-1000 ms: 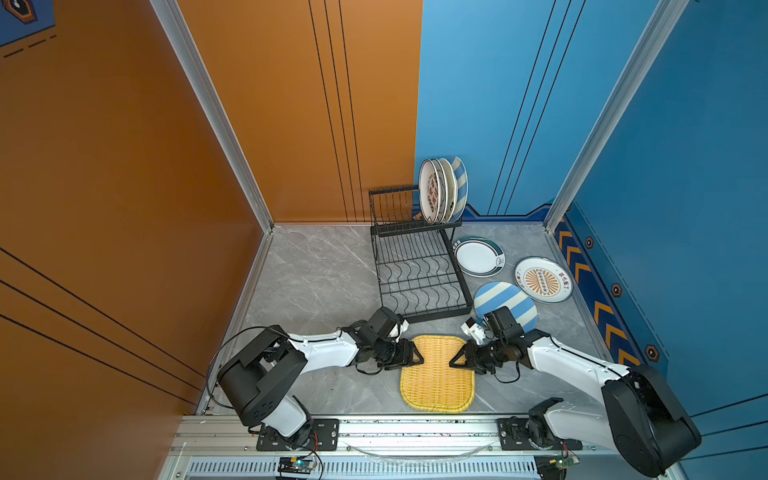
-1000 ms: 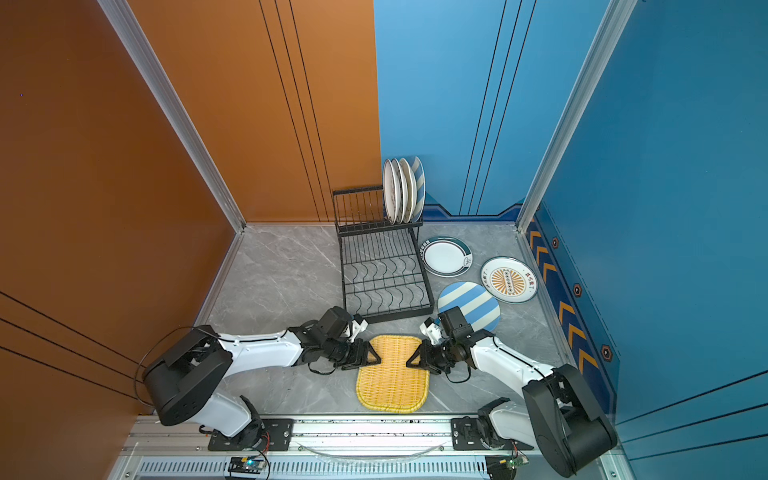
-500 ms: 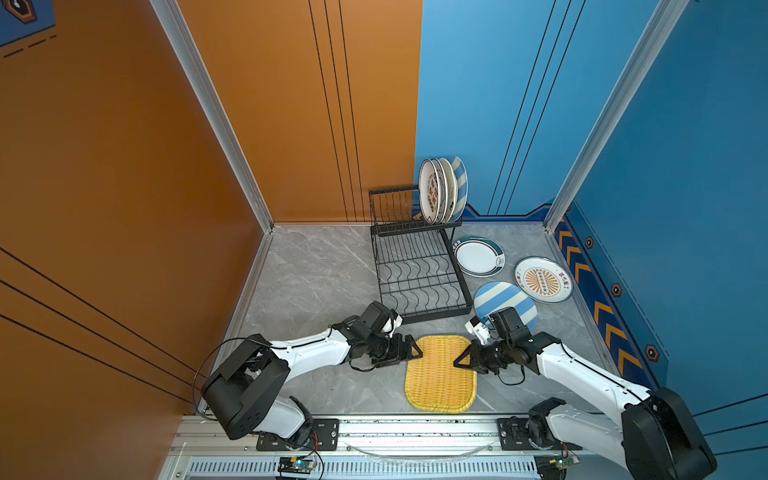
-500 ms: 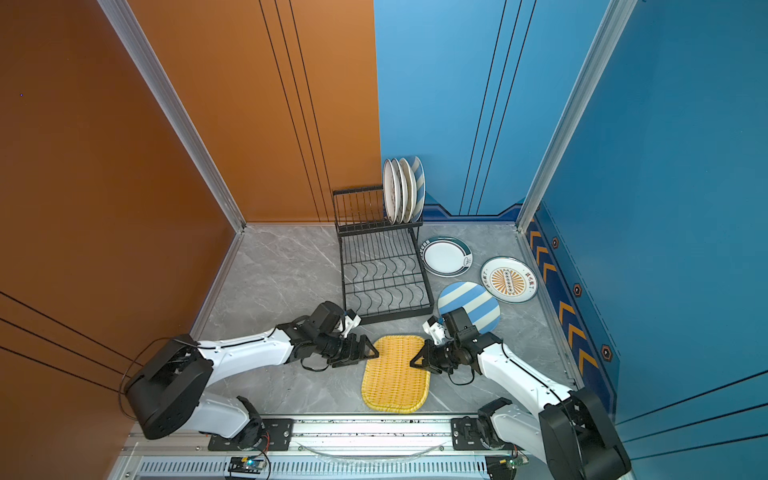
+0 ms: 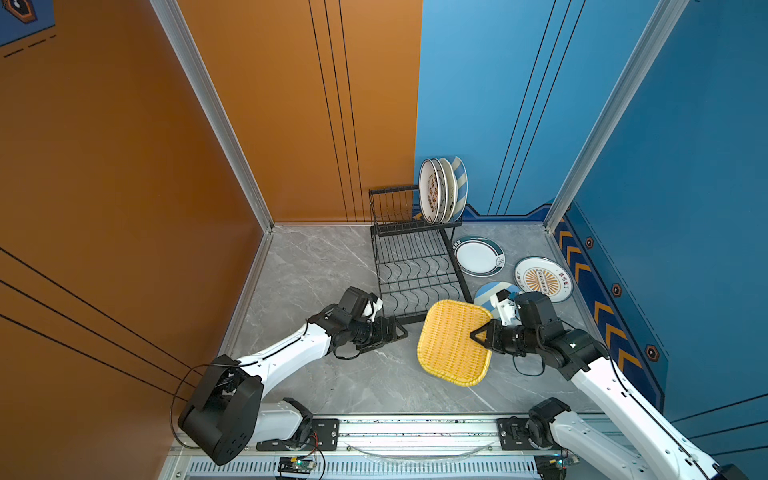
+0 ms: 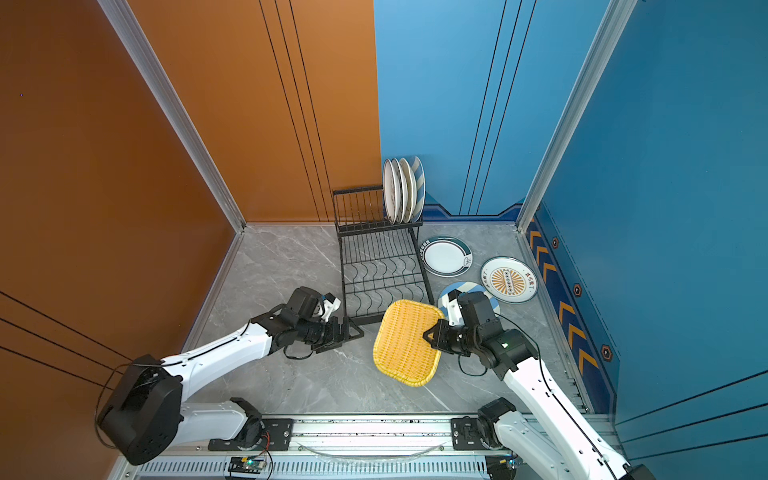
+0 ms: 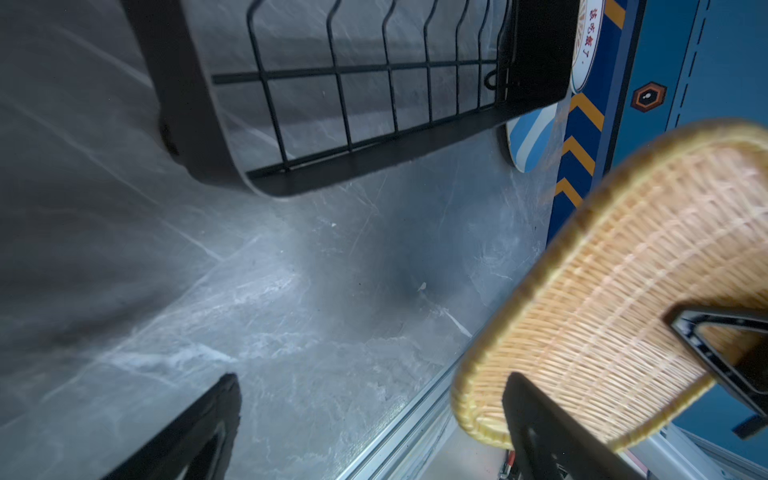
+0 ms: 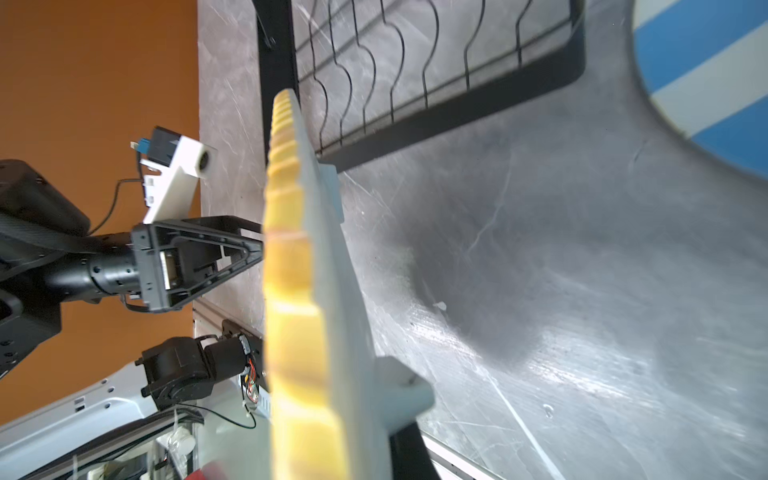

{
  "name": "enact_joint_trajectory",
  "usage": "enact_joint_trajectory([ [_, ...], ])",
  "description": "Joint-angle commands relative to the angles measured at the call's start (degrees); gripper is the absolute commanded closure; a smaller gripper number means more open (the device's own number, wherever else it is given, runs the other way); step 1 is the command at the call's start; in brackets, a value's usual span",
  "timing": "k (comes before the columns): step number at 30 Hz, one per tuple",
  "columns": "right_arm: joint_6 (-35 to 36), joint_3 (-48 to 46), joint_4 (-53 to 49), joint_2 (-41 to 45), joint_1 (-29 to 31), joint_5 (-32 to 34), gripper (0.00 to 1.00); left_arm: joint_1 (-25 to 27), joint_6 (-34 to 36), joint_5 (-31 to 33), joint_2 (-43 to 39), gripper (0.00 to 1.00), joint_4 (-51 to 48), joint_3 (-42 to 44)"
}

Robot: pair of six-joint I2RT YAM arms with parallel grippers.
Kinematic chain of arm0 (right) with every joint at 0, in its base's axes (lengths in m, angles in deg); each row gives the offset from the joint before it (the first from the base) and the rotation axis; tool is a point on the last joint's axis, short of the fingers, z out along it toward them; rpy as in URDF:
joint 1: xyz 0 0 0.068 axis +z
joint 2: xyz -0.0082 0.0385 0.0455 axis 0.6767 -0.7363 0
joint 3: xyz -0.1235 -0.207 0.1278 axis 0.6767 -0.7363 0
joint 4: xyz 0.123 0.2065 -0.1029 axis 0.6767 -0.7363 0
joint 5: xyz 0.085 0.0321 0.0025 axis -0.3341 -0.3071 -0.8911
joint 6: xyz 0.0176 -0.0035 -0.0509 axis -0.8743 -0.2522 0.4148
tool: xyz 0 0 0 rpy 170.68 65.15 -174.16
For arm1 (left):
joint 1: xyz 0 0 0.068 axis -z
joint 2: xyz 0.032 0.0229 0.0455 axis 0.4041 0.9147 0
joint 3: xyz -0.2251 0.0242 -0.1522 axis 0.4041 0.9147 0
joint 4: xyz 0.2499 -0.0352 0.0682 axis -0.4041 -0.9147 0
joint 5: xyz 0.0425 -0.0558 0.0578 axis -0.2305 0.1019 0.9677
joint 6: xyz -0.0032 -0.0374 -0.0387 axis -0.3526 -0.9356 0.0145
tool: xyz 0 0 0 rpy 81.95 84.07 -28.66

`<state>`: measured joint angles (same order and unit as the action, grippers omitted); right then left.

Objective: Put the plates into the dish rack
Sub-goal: 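Lift the mat upright with the right gripper and carry it to the rack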

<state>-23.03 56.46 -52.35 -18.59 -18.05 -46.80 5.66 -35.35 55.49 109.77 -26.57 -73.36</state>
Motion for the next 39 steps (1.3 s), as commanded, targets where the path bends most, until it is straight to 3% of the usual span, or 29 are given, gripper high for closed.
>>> enact_joint_trajectory([
  [1, 1.0, 9.1, -2.4, -0.5, 1.3, 10.4, 1.00, -2.4, 4.1, -1.4, -0.2, 0.02, -3.6, -3.2],
  [11, 9.6, 32.5, -0.3, -14.3, 6.9, 29.3, 1.00, -6.0, 6.3, -2.6, 1.7, 0.02, -4.4, -6.3],
  [28, 25.1, 59.7, 13.1, -37.2, 11.3, 44.8, 1.00, -9.4, 7.7, -3.2, 4.7, 0.02, -4.6, -9.7],
  [39, 33.9, 69.5, 24.8, -50.6, 15.3, 58.2, 1.00, -11.6, 9.1, -4.4, 7.0, 0.02, -4.6, -11.3],
])
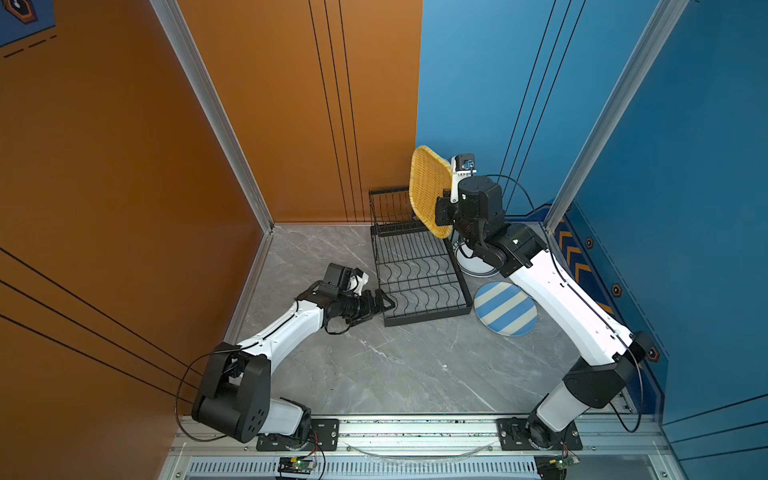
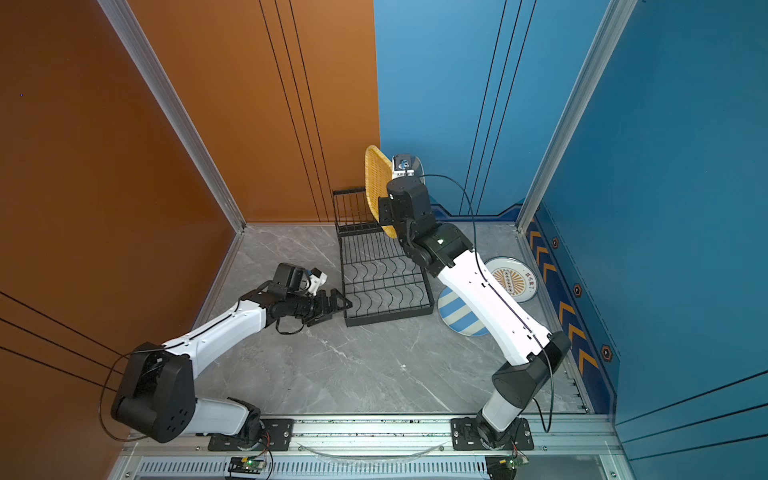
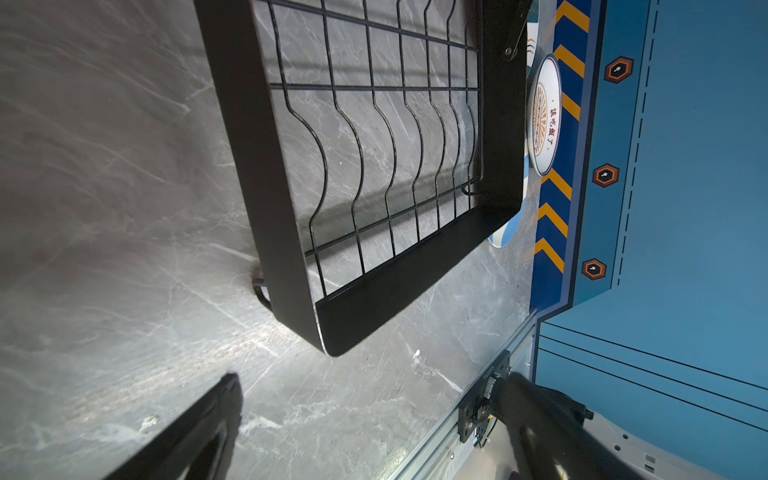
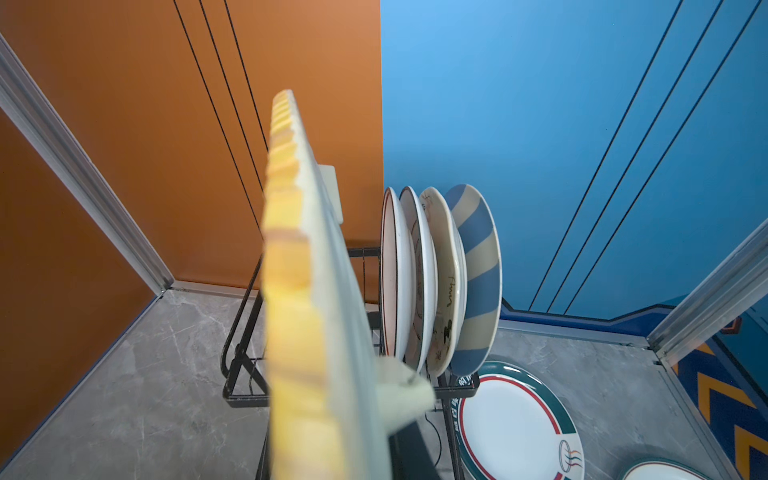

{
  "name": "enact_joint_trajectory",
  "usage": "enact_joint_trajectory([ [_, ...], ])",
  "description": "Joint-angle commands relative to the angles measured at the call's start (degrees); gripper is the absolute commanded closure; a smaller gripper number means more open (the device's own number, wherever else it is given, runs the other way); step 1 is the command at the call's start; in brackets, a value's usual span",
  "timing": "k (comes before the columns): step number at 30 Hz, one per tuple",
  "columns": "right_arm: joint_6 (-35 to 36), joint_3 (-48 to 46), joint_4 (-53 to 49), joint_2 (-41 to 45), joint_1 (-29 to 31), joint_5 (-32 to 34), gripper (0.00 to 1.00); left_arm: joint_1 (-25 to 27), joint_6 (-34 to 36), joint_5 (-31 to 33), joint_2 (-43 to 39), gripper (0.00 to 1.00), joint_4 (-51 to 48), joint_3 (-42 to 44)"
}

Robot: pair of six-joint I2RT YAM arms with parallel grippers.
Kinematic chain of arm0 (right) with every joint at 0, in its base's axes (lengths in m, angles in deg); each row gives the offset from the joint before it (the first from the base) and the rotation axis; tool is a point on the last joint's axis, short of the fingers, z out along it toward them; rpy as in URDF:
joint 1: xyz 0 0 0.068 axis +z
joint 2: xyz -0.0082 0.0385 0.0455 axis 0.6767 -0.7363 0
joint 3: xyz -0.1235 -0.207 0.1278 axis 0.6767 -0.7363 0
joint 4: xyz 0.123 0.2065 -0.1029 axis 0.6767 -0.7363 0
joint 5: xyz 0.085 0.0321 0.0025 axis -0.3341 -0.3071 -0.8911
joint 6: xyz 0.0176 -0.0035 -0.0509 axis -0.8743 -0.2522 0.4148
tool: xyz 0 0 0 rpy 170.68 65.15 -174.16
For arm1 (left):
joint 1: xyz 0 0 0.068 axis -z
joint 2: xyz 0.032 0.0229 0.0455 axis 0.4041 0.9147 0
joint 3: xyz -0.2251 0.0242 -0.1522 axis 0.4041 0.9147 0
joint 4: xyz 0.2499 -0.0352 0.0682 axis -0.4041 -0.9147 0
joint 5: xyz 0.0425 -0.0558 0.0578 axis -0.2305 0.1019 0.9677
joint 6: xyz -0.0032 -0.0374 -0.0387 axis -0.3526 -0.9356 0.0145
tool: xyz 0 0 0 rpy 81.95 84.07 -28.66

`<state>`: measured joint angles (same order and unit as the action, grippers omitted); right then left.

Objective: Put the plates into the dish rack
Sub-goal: 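Lift the mat upright with the right gripper and carry it to the rack, then lower the mat into the rack beside the plates with the right gripper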

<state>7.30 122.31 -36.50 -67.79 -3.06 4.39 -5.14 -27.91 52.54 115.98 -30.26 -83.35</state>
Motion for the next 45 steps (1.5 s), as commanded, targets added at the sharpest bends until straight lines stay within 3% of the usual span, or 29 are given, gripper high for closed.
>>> enact_joint_trajectory([
  [1, 4.2, 4.5, 10.1, -2.7, 0.3, 8.1, 1.00, -0.9, 1.8, -1.4, 0.9, 0.02, -0.9, -1.3],
  [13, 8.9, 14.8, 17.3, -16.2, 0.0, 14.3, 1.00, -2.2, 2.4, -1.5, 1.6, 0.02, -0.9, -1.9],
  [28, 9.8, 18.7, 19.6, -24.0, -1.8, 16.5, 1.00, -3.3, 2.6, -1.9, 1.8, 0.02, -0.4, -0.9],
  [45, 8.5, 19.3, 16.8, -26.6, -2.8, 16.2, 1.00, -5.1, 3.0, -3.4, 3.1, 0.02, 0.3, -1.2],
])
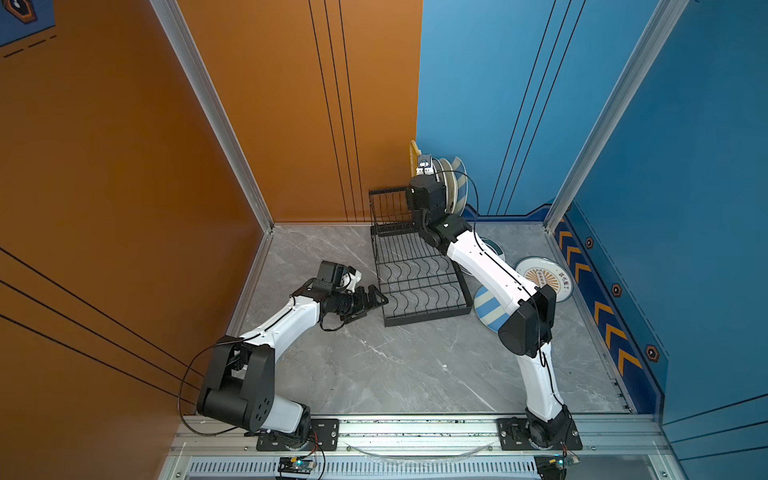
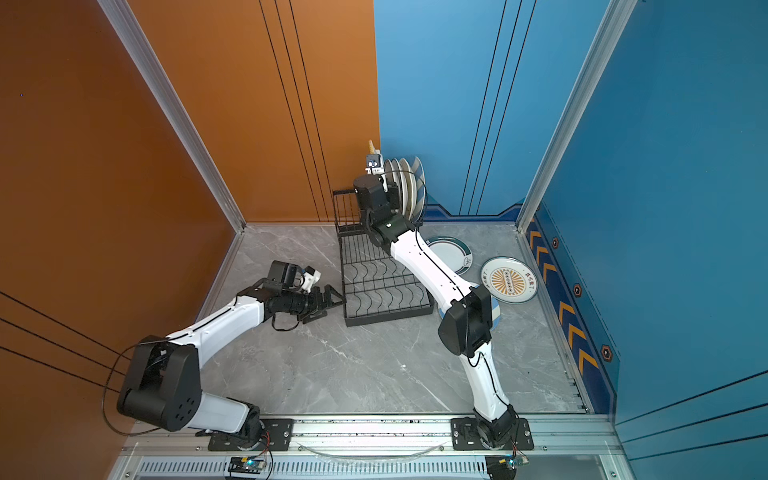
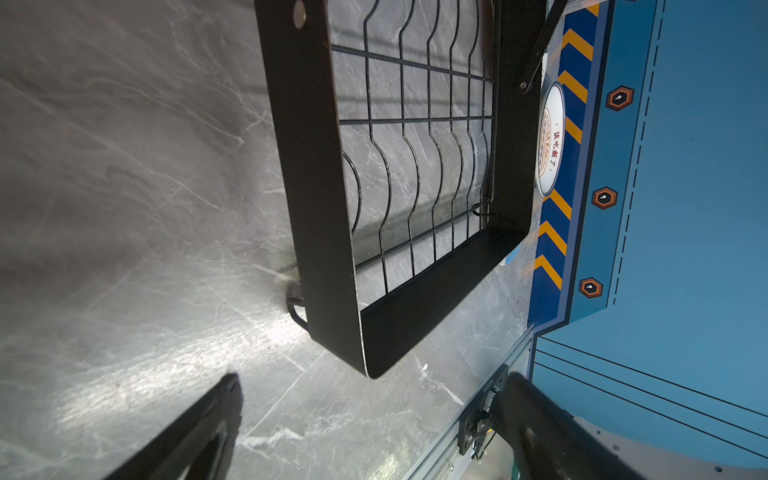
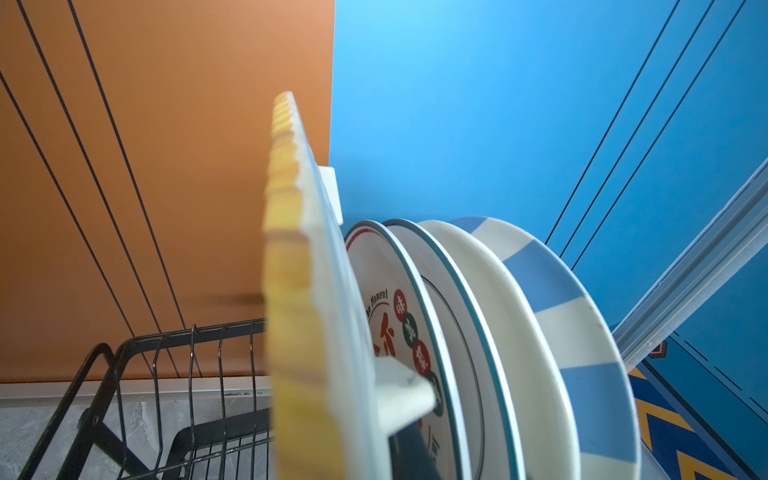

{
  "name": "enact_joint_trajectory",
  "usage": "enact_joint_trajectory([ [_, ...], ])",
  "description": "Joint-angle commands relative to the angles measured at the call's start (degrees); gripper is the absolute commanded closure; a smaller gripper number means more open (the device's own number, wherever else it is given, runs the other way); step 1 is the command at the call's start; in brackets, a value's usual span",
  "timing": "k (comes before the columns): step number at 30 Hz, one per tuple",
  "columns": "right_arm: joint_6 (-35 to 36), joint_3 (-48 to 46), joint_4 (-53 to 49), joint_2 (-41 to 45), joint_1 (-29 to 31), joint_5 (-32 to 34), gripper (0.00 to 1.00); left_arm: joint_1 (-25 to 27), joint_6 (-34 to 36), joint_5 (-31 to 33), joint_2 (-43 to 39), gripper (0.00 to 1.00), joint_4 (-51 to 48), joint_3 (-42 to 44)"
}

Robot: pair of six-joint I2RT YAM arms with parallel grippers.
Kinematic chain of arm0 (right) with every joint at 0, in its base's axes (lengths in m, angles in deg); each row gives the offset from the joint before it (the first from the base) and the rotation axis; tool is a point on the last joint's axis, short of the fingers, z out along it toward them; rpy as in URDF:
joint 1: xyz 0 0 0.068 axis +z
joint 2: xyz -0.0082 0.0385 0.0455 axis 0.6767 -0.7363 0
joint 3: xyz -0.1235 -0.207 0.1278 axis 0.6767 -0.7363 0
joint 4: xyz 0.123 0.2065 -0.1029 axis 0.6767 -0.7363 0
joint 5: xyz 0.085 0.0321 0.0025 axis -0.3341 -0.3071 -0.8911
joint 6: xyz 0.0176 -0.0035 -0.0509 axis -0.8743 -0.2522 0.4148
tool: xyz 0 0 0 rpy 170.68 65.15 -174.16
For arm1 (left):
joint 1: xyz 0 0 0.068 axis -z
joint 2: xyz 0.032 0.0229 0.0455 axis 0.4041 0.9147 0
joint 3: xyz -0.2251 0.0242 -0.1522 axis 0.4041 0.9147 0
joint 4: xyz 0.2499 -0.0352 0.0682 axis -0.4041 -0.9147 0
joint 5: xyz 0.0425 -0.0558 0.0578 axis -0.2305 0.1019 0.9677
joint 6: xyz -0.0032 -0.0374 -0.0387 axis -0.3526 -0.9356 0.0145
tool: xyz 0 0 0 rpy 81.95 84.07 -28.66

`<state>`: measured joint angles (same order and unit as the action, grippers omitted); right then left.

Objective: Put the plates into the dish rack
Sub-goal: 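Lower the mat into the rack beside the plates with the right gripper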

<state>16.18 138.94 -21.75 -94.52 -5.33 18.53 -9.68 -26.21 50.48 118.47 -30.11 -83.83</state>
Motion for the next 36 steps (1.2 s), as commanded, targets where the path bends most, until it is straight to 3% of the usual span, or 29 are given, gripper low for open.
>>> enact_joint_trajectory([
  [1, -0.4, 2.5, 1.8, 0.1, -0.5, 2.0, 1.00, -0.6, 1.3, -1.3, 0.7, 0.02, 0.1, -0.7],
  [27, -4.7, 1.1, -2.5, -1.1, -1.3, 0.3, 1.00, -1.8, 1.6, -1.9, 0.3, 0.02, 0.4, 0.4],
  [36, -4.6, 1.1, -3.5, -0.5, -1.1, 0.3, 0.82, -1.8, 1.5, -2.0, -0.1, 0.02, 0.4, 0.4],
])
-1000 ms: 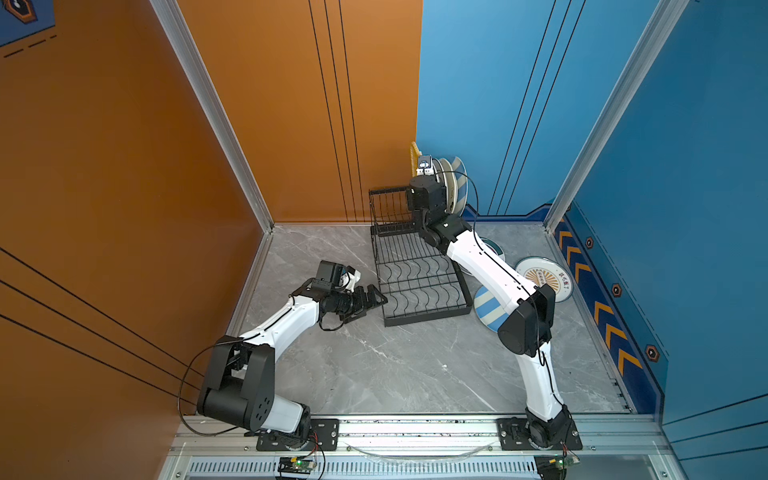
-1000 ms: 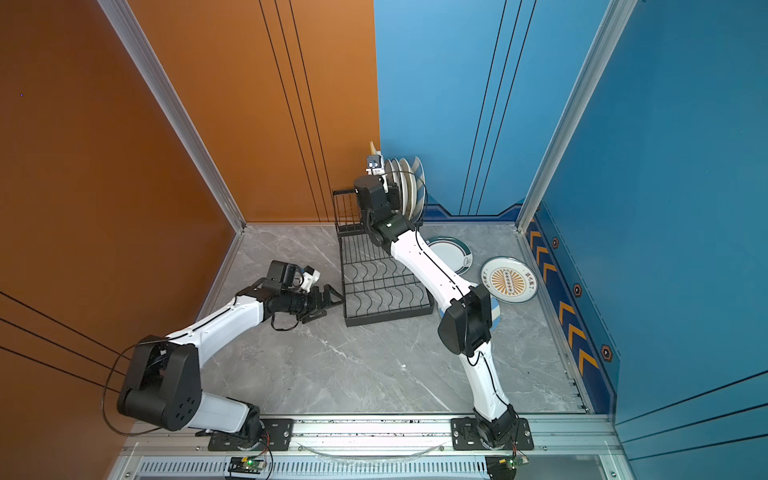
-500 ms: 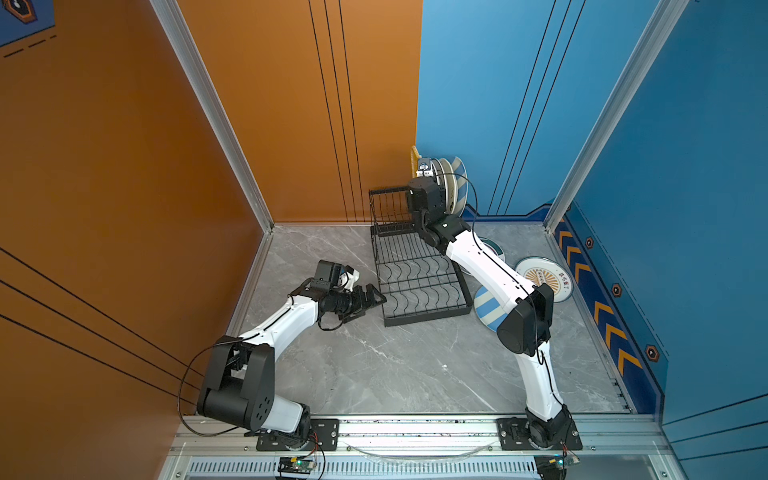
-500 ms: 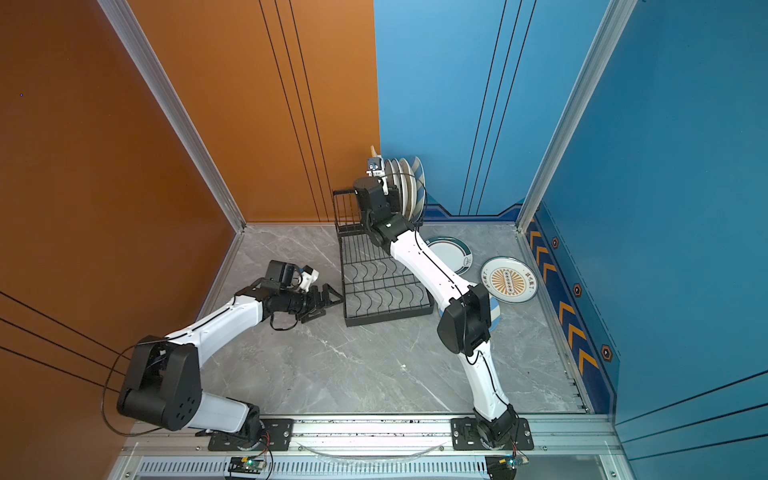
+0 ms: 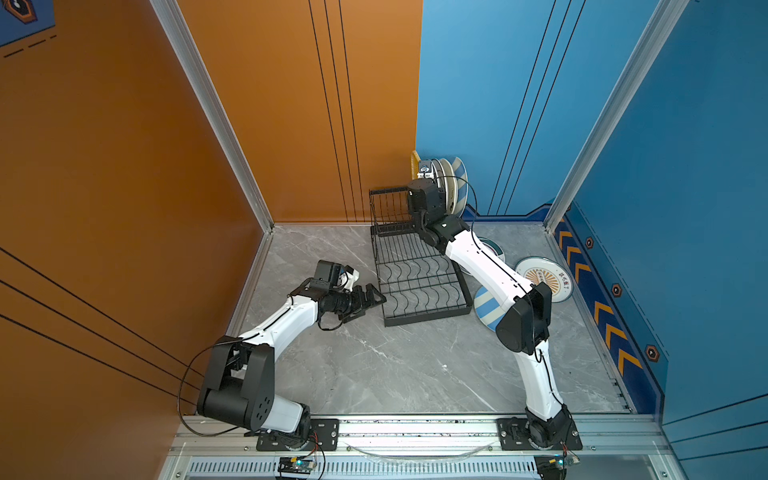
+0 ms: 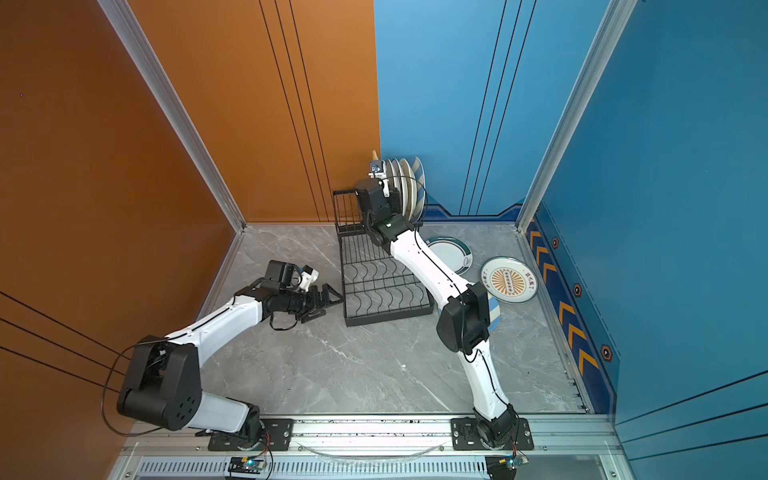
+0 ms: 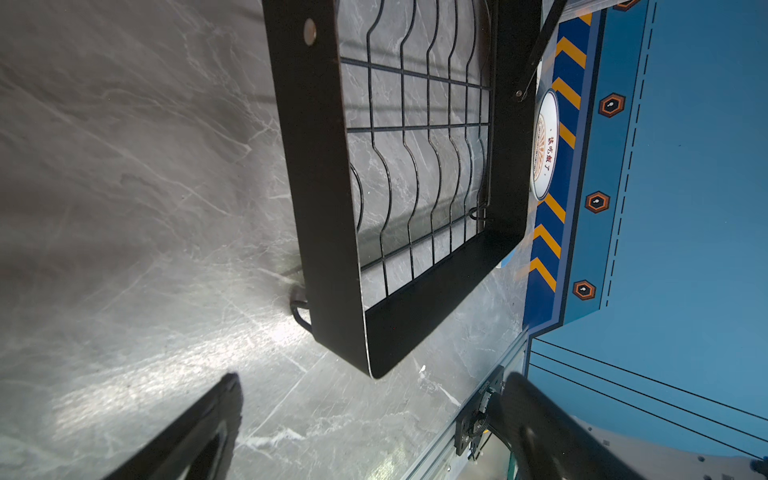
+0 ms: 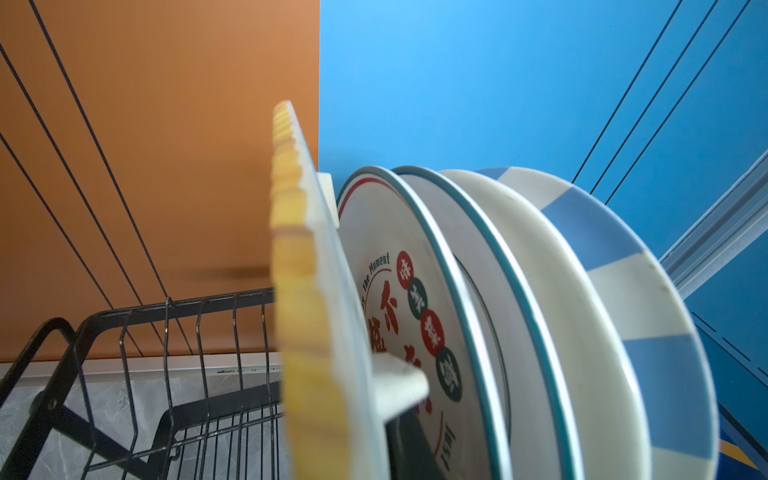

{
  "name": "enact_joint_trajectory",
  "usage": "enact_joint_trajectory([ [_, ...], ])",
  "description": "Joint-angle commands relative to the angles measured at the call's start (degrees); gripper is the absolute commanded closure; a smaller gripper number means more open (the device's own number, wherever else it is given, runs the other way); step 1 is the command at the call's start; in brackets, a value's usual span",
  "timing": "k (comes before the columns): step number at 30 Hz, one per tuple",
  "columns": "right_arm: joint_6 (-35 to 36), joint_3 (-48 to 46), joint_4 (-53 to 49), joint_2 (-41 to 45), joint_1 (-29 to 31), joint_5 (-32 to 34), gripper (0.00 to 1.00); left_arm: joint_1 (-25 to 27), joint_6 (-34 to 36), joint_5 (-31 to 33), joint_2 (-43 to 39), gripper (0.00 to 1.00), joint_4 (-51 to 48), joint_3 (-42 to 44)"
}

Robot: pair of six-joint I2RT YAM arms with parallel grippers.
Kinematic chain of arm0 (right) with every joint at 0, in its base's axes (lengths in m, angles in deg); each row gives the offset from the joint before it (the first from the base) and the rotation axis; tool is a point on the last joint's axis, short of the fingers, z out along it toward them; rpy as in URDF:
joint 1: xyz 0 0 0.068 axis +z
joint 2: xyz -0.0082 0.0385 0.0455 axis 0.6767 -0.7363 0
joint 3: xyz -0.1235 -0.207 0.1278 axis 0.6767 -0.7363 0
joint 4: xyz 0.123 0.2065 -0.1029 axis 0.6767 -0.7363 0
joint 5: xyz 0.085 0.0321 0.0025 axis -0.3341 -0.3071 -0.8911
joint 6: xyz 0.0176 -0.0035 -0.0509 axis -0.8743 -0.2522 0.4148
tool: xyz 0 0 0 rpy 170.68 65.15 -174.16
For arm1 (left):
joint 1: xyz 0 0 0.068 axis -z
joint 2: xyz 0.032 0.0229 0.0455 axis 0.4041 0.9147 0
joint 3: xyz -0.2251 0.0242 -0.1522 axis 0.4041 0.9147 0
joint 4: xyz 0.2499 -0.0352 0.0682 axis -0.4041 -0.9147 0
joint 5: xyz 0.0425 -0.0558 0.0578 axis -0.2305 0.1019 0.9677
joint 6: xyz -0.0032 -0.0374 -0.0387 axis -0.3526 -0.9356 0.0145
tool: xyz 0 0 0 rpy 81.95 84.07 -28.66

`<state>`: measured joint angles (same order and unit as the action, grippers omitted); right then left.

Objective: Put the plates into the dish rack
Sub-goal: 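Lower the mat into the rack beside the plates with the right gripper, then open the right gripper and move it down toward the striped plate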

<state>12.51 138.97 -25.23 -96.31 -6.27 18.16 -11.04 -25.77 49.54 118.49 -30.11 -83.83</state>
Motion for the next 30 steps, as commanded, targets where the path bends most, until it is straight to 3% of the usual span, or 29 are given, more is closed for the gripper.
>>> enact_joint_trajectory([
  [1, -0.9, 1.0, 0.0, 1.6, -0.2, 0.8, 0.81, -0.5, 1.0, -1.1, -0.2, 0.02, 0.4, 0.5],
  [11, -0.1, -0.1, -0.9, 4.4, 0.7, 0.7, 0.74, -0.6, 1.0, -1.3, -1.2, 0.02, 0.4, 1.0],
  [21, -0.9, -5.3, -2.2, 11.2, 2.5, 0.9, 0.58, -0.5, 1.1, -1.5, -3.0, 0.02, 0.3, 2.0],
  [30, -7.8, -16.7, -8.0, 22.5, 5.4, -0.8, 0.48, 0.0, 1.7, -2.0, -5.4, 0.02, -0.3, 2.9],
])
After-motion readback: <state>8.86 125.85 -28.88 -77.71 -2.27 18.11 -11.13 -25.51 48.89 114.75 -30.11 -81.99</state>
